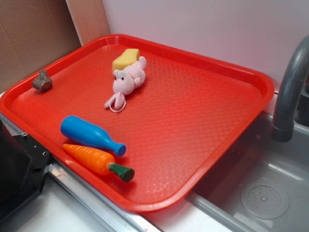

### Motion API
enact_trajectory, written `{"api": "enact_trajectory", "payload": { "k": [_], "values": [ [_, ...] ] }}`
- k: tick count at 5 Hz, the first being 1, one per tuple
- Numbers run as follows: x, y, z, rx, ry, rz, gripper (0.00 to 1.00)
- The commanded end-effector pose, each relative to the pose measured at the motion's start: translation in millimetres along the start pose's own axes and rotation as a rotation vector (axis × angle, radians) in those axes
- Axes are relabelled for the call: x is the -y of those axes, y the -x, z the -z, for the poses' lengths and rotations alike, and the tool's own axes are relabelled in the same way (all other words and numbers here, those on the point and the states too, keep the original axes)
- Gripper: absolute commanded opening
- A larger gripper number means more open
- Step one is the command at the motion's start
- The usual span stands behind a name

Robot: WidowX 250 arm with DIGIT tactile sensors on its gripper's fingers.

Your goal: Grab the rock.

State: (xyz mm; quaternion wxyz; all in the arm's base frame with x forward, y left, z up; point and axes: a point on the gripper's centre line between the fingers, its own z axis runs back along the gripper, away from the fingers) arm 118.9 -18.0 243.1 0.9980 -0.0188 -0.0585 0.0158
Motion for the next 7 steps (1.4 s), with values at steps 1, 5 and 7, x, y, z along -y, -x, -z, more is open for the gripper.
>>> {"api": "enact_trajectory", "payload": {
  "k": [1, 5, 7],
  "values": [
    [0, 0, 0, 0.0, 0.0, 0.0, 1.0],
    [-152, -14, 119, 0.18, -0.283, -0.989, 1.0],
    [-167, -10, 155, 0.268, -0.195, -1.13, 1.0]
  ]
}}
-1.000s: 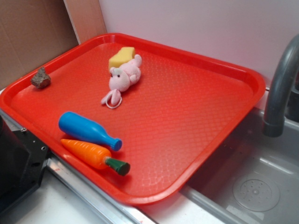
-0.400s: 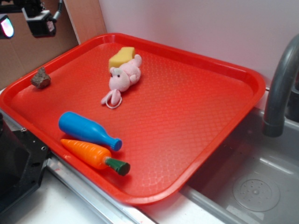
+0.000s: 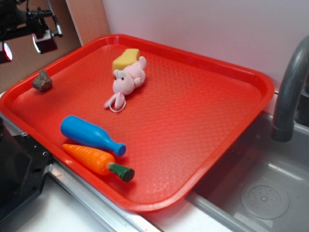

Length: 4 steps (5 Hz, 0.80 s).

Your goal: Grab the rock.

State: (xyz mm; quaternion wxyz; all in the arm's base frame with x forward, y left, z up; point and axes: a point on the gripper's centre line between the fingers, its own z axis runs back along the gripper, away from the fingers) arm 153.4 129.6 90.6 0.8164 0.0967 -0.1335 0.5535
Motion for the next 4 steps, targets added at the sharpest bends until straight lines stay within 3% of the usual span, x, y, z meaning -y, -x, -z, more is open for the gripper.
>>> {"api": "enact_trajectory", "payload": {
  "k": [1, 3, 4],
  "values": [
    [-23, -3, 24, -0.077, 0.139, 0.011, 1.0],
    [-26, 9, 60, -0.137, 0.071, 0.068, 1.0],
    [-19, 11, 68, -0.133, 0.036, 0.097, 1.0]
  ]
}}
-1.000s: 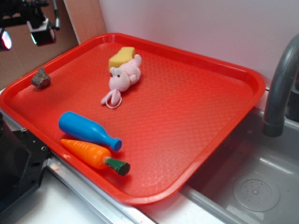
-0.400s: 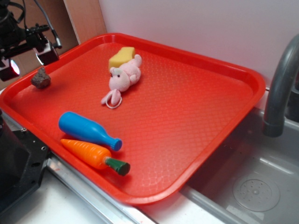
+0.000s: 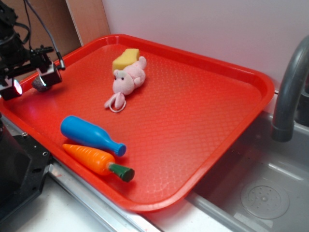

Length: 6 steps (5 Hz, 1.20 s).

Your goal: Grab the rock.

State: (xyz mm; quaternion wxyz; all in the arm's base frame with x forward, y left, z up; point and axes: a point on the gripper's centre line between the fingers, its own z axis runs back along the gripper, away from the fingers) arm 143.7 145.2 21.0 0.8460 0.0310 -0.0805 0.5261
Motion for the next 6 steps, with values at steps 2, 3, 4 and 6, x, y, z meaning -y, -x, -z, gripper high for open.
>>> {"api": "enact_trajectory", "payload": {
  "k": [2, 3, 4, 6],
  "values": [
    [3, -10, -4, -0.006, -0.043, 0.099, 1.0],
    [3, -10, -4, -0.006, -0.043, 0.099, 1.0],
    [3, -10, -4, -0.006, -0.043, 0.099, 1.0],
    [25, -1, -29, 0.003, -0.048, 0.067, 1.0]
  ]
}}
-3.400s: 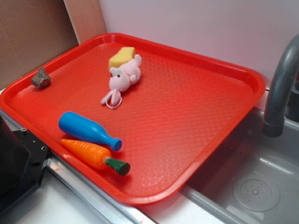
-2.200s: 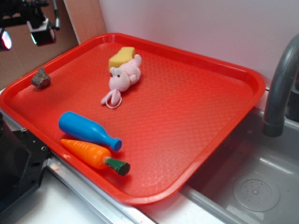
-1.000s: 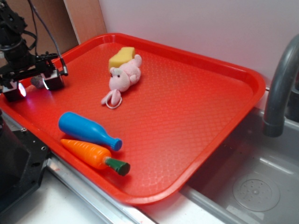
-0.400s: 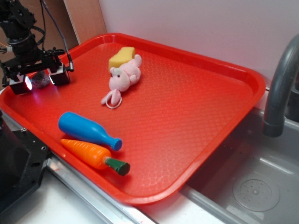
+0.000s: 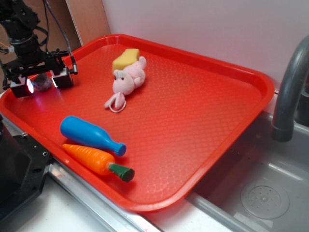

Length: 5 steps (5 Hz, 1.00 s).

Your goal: Grab the rock.

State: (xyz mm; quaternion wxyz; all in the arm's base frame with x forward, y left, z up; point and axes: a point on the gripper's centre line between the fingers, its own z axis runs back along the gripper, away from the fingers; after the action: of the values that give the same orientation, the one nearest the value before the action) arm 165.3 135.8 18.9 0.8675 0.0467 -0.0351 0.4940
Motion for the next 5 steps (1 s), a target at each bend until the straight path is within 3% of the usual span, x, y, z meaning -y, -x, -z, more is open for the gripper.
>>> {"api": "enact_trajectory", "payload": {
  "k": [1, 3, 4, 5],
  "values": [
    [1, 2, -38, 0.089, -0.021, -0.075, 1.0],
    [-26, -18, -27, 0.109, -0.073, -0.194, 1.0],
    [-25, -32, -18, 0.122, -0.023, -0.144, 1.0],
    [-17, -37, 0, 0.092, -0.036, -0.11, 1.0]
  ]
}}
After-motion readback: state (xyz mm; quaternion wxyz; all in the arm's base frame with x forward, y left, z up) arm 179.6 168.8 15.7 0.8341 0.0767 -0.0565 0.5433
